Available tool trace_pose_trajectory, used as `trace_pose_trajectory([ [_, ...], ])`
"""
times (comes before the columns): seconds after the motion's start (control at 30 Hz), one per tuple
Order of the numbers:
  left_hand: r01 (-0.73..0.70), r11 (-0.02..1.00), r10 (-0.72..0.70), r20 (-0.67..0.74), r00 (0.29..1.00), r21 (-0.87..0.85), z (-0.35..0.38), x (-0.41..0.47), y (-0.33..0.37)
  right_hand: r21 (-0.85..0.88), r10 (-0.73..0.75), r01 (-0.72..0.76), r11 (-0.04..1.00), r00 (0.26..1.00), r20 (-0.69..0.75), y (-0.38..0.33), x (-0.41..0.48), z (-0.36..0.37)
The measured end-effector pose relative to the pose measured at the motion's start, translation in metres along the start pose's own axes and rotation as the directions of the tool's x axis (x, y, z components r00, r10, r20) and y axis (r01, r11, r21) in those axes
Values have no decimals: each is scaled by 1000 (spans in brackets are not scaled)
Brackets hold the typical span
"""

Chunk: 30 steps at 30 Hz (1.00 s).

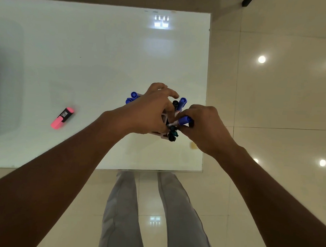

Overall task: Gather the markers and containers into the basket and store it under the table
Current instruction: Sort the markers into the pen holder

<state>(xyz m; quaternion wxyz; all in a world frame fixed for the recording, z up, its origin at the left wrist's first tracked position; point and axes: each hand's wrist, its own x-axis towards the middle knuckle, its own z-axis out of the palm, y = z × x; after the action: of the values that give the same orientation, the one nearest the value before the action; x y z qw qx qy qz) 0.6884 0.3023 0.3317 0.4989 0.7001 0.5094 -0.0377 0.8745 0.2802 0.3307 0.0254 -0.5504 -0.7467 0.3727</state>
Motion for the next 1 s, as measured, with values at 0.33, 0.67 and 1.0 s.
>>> trace_pose_trajectory([
  [0.33, 37, 992, -21, -131, 991, 123, 14, 7, -4, -12, -111, 111, 994, 994, -13, -17, -7, -18],
  [0.67, 7, 999, 2, -208, 978, 40, 16, 0, -1, 147, 98, -77, 986, 986, -135, -28, -4, -12],
  [1.0, 44, 966, -99, -206, 973, -256, 7, 7, 11, 363, 293, -263, 894, 956, -28, -19, 5, 5],
])
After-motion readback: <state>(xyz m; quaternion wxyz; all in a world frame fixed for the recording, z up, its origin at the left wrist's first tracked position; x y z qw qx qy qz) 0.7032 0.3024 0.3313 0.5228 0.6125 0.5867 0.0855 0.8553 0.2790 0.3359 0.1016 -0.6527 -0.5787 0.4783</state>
